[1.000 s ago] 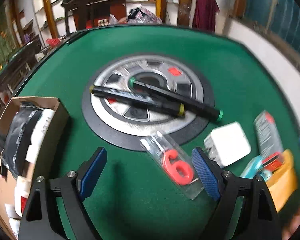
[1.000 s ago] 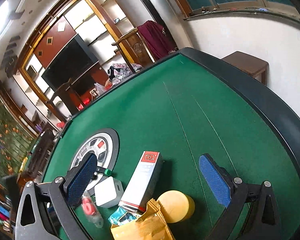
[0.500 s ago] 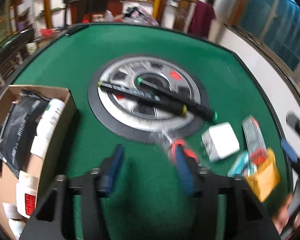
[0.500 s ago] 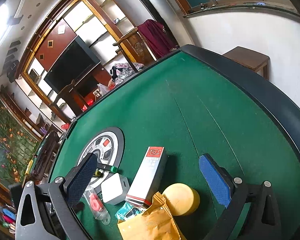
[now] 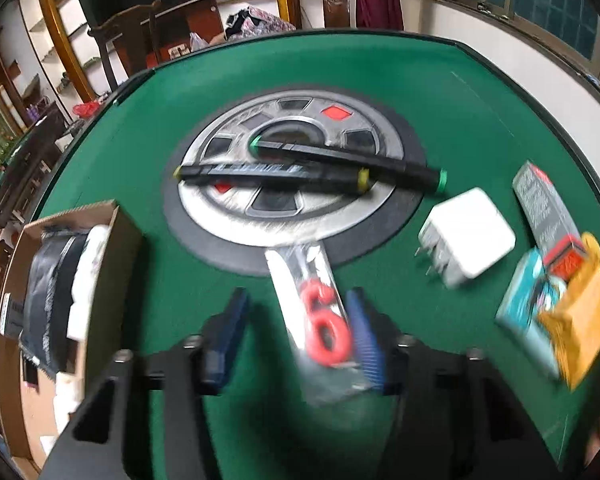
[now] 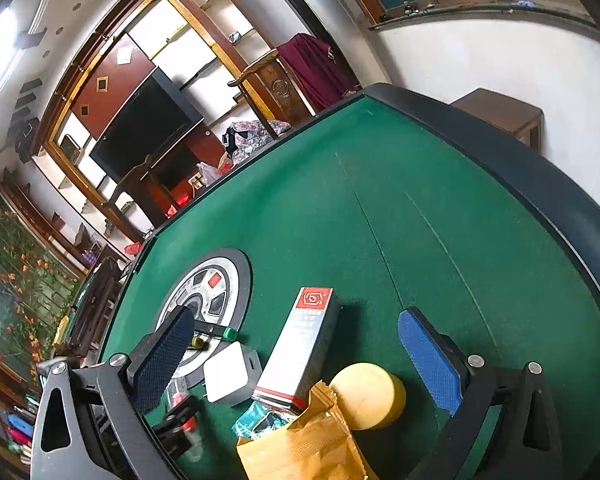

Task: Organize objects
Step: 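Grasp the red number candle pack with the left tool and lift it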

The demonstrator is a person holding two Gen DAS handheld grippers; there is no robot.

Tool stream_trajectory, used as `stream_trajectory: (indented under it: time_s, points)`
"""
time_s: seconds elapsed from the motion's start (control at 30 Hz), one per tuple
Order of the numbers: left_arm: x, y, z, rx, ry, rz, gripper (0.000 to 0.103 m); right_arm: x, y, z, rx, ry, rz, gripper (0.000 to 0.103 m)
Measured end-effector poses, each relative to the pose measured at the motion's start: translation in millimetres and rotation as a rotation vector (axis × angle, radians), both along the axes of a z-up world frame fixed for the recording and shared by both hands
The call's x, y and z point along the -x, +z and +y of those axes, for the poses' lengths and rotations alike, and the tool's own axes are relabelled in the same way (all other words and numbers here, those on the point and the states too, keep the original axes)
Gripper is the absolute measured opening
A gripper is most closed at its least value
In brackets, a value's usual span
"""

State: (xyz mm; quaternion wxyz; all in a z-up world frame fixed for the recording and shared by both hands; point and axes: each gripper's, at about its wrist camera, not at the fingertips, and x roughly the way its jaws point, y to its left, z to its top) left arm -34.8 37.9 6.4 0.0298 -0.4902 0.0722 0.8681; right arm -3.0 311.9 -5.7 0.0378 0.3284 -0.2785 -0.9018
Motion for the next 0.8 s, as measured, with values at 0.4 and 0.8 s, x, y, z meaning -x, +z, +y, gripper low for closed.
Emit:
stream_trajectory:
  time_s: [0.4, 0.8]
  points:
    - [-5.8, -3.2, -5.4, -0.091, -0.069, 0.042, 0.026, 1.7, -2.6, -11.4, -0.034, 0.035, -0.007, 0.103]
    - [-77.9, 59.8, -82.5, -0.447, -0.074, 0.149, 0.027, 2.0, -0.8, -48.2, -0.142, 0.160, -0.010, 0.103]
